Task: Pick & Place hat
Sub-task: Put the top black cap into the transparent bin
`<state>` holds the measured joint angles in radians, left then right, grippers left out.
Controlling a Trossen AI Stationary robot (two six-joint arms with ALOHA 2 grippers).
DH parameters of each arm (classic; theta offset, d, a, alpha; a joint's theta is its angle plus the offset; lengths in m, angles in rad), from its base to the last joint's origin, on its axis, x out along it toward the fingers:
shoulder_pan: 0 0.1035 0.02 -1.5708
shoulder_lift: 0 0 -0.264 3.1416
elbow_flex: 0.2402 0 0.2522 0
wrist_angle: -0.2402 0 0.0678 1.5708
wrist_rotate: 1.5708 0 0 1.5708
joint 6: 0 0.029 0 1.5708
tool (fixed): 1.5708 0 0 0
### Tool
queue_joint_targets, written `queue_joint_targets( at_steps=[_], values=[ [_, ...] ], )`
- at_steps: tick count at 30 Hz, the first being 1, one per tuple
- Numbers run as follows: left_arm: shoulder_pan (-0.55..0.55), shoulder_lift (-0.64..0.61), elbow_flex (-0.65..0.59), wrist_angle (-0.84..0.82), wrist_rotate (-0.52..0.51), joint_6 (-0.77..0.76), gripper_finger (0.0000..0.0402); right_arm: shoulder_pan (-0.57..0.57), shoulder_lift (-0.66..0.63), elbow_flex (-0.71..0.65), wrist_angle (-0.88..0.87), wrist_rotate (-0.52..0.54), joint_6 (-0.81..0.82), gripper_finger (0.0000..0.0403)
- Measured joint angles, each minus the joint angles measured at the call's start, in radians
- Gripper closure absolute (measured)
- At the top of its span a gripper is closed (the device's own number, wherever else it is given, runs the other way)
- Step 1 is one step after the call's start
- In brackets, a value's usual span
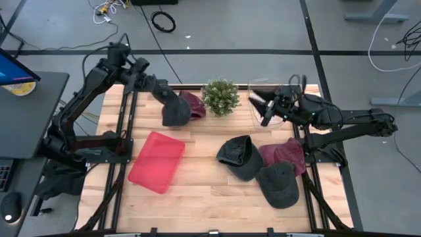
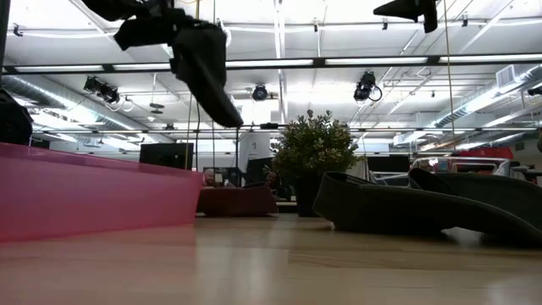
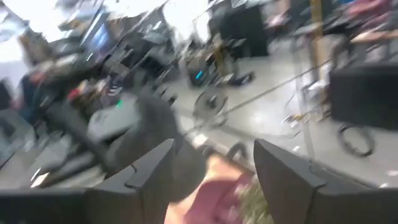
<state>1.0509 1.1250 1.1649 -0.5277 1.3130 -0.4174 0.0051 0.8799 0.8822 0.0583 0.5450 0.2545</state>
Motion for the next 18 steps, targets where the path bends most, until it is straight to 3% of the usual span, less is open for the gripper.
queue_joint_targets(
  at_steps=[4, 7, 13, 18],
  values=[
    [-0.032, -0.014, 0.000, 0.237, -0.021, -0.181, 0.0398, -0.004, -0.003, 0.000, 0.101, 0.049, -0.041, 0.0177],
    [-0.061, -0.014, 0.000, 0.421, -0.038, -0.296, 0.0398, -0.023, -0.003, 0.000, 0.049, 0.023, -0.003, 0.0184],
    [-0.126, -0.014, 0.001, 0.688, -0.104, -0.453, 0.0398, -0.197, -0.001, 0.000, -0.188, -0.283, 0.317, 0.0174],
    [-0.172, -0.014, 0.001, 0.811, -0.142, -0.524, 0.0398, -0.319, 0.023, 0.000, -0.132, -0.543, 0.414, 0.0137]
  ],
)
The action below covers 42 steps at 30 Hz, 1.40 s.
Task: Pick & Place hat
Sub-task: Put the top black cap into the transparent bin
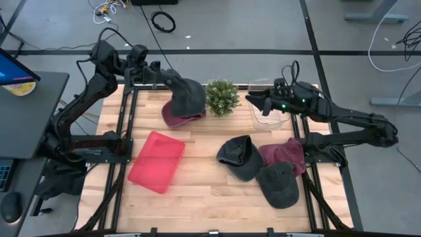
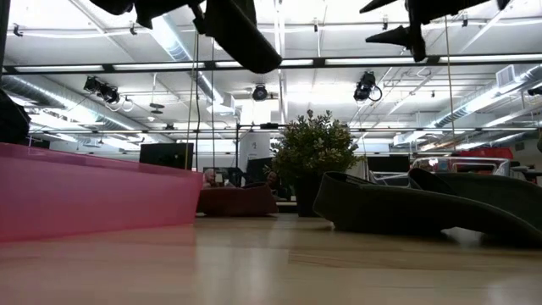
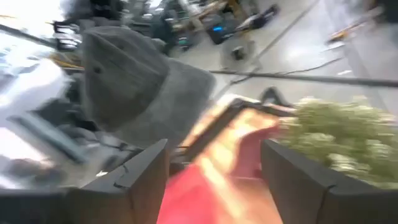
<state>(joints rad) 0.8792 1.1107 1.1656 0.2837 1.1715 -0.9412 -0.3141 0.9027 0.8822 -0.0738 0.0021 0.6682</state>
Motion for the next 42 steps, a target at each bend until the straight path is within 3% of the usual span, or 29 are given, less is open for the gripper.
queue_joint_targets(
  at_steps=[7, 11, 19, 30, 35, 42],
  values=[
    [-0.077, 0.001, 0.000, 0.083, -0.067, -0.016, 0.0399, -0.129, 0.133, 0.000, 0.136, -0.391, 0.159, 0.0066],
    [-0.119, 0.002, 0.000, 0.129, -0.098, 0.003, 0.0399, -0.157, 0.239, 0.000, 0.288, -0.484, 0.227, 0.0048],
    [-0.189, 0.002, 0.000, 0.133, -0.157, 0.083, 0.0399, -0.195, 0.450, 0.000, 0.653, -0.681, 0.435, 0.0057],
    [-0.244, 0.002, 0.000, 0.138, -0.207, 0.150, 0.0399, -0.171, 0.710, 0.000, 1.177, -0.725, 0.745, 0.0058],
    [-0.245, 0.002, 0.000, 0.138, -0.214, 0.153, 0.0399, -0.137, 0.796, 0.007, 1.387, -0.679, 0.871, 0.0058],
    [-0.245, 0.002, 0.000, 0.138, -0.214, 0.153, 0.0399, -0.084, 0.838, 0.121, 1.431, -0.656, 0.895, 0.0058]
  ],
)
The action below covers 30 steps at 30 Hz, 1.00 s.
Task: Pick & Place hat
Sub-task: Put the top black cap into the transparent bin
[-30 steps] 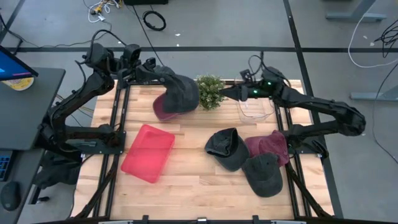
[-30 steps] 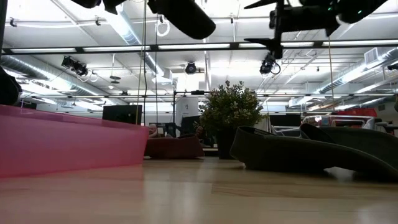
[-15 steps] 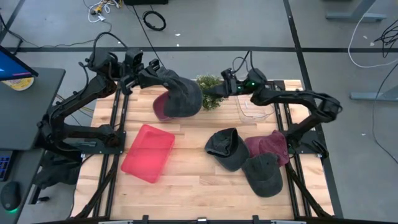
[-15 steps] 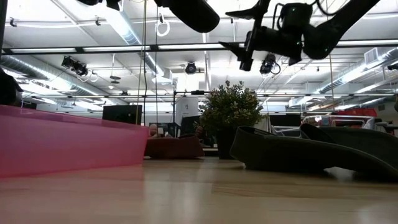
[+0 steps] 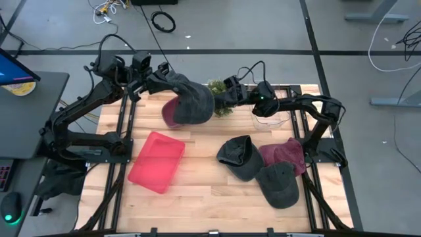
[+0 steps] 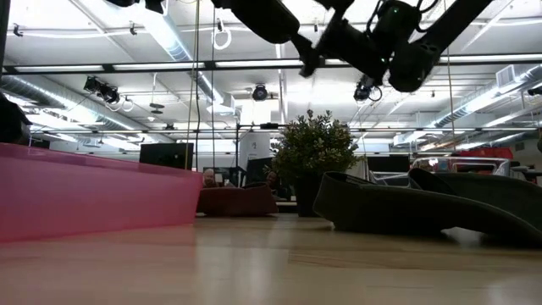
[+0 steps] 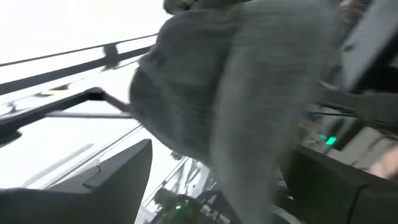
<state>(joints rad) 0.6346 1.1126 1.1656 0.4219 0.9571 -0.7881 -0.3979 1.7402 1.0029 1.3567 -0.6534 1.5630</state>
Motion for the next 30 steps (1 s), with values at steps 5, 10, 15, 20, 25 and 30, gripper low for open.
queue_joint_targets(
  at_steps=[5, 10, 15, 20, 25, 30],
  values=[
    [0.000, 0.000, 0.000, 0.001, 0.000, 0.000, 0.0399, 0.007, 0.004, 0.057, -0.017, -0.011, -0.030, 0.0065],
    [0.000, 0.000, 0.000, 0.000, 0.014, 0.000, 0.0399, 0.007, 0.004, 0.059, -0.006, -0.026, -0.018, 0.0117],
    [0.001, 0.000, 0.000, 0.000, 0.035, 0.000, 0.0399, 0.007, 0.004, 0.059, -0.005, -0.041, -0.026, 0.0213],
    [0.001, 0.000, 0.000, 0.000, 0.077, -0.001, 0.0399, 0.003, 0.004, 0.059, 0.015, -0.044, -0.039, 0.0337],
    [0.000, 0.000, 0.000, 0.000, 0.103, 0.000, 0.0399, -0.002, 0.004, 0.059, 0.027, -0.044, -0.054, 0.0385],
    [0.000, 0.000, 0.000, 0.001, 0.085, 0.033, 0.0377, -0.002, 0.004, 0.059, 0.028, -0.044, -0.072, 0.0390]
  ],
)
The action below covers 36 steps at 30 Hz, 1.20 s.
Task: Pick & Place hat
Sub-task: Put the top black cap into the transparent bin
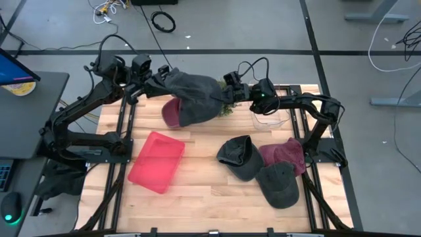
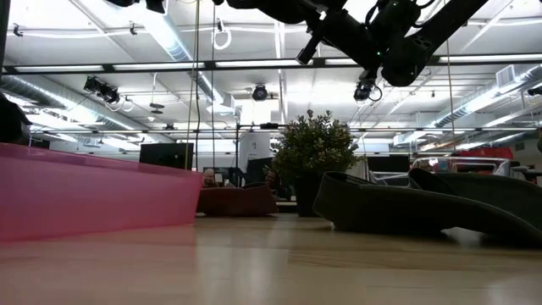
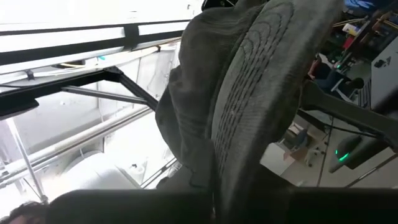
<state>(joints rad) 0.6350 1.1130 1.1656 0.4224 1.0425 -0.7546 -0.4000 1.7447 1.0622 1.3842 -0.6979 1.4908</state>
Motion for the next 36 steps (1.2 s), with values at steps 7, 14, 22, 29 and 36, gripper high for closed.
queue_joint_targets(
  at_steps=[7, 14, 22, 29, 36],
  values=[
    [0.001, 0.000, 0.000, 0.000, -0.107, 0.004, 0.0298, -0.014, 0.000, 0.000, 0.008, -0.019, -0.006, 0.0395],
    [0.001, 0.000, 0.000, -0.006, -0.119, 0.001, 0.0151, -0.045, 0.000, 0.000, 0.033, -0.021, 0.012, 0.0397],
    [0.015, 0.000, 0.000, -0.008, -0.100, 0.007, 0.0019, -0.126, -0.081, 0.000, 0.020, -0.073, 0.019, 0.0398],
    [0.069, 0.000, 0.000, -0.024, -0.049, 0.009, 0.0019, -0.208, -0.258, 0.000, -0.353, -0.140, -0.175, 0.0398],
    [0.110, -0.001, 0.000, -0.105, -0.047, 0.063, 0.0027, -0.314, -0.553, 0.000, -1.070, -0.125, -0.545, 0.0398]
  ],
)
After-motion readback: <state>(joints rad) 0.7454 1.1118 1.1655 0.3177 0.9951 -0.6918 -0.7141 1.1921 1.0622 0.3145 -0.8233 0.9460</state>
